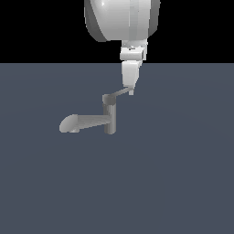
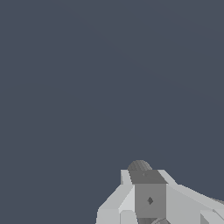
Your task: Turn on the faucet by rotating a designated handle.
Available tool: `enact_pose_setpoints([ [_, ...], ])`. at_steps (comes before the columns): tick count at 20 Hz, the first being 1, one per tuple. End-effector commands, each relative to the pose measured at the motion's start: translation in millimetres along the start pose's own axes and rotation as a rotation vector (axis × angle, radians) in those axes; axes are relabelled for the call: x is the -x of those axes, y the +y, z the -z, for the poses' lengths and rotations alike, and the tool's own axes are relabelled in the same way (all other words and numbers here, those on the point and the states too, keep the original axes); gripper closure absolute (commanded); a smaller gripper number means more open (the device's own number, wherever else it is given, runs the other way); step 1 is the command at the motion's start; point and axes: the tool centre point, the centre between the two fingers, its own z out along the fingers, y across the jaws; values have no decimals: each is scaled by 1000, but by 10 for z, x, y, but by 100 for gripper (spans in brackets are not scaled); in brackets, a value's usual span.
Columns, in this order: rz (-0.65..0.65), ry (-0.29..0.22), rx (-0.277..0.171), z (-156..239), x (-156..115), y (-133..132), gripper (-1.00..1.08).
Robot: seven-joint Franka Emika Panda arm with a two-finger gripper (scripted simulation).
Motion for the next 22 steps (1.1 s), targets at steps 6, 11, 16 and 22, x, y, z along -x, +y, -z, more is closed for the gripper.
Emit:
enact_pose_setpoints([
  [6, 0, 0, 0, 0, -15, 193, 108],
  [11, 0, 0, 0, 0, -29, 328, 108],
  [16, 0, 0, 0, -1, -40, 463, 108],
  [22, -1, 0, -1, 0, -55, 625, 108],
])
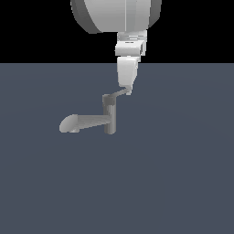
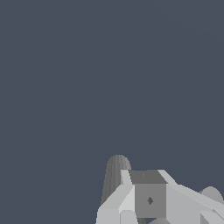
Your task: Turn on the faucet by rotating a designated handle.
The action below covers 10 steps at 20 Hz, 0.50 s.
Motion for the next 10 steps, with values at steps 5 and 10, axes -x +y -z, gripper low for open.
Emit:
enact_pose_setpoints([
  [5, 0, -2, 7, -30, 55, 111, 108],
  [10, -3, 1, 14, -51, 132, 257, 108],
])
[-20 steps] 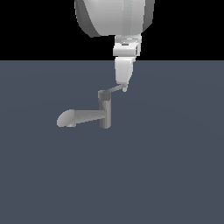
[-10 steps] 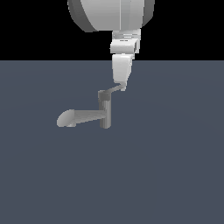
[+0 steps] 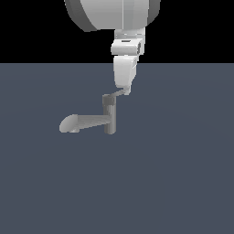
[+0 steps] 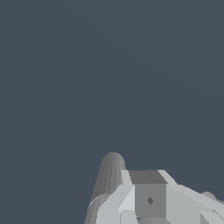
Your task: Turn on the faucet by rotating a designated handle.
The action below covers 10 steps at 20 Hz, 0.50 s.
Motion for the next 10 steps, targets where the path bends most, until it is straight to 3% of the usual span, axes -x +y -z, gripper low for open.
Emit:
enact_pose_setpoints([
  [1, 11, 3, 22, -82, 98, 147, 108],
  [10, 6, 7, 34, -117, 234, 415, 108],
])
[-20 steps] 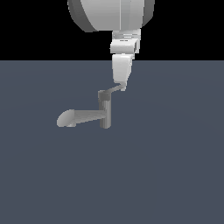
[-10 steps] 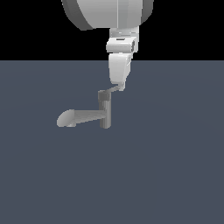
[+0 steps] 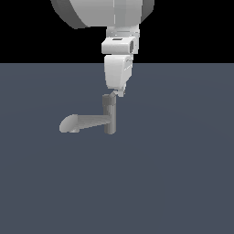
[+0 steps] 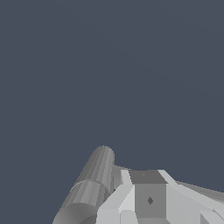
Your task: Turn on the faucet by rotating a designated handle.
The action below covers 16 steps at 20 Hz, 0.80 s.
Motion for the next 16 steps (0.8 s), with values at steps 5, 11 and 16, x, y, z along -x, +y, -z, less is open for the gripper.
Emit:
enact_pose_setpoints([
  [5, 12, 9, 43, -157, 163, 327, 108],
  [11, 1, 1, 23, -75, 349, 251, 108],
  [16, 7, 6, 36, -127, 670, 339, 108],
])
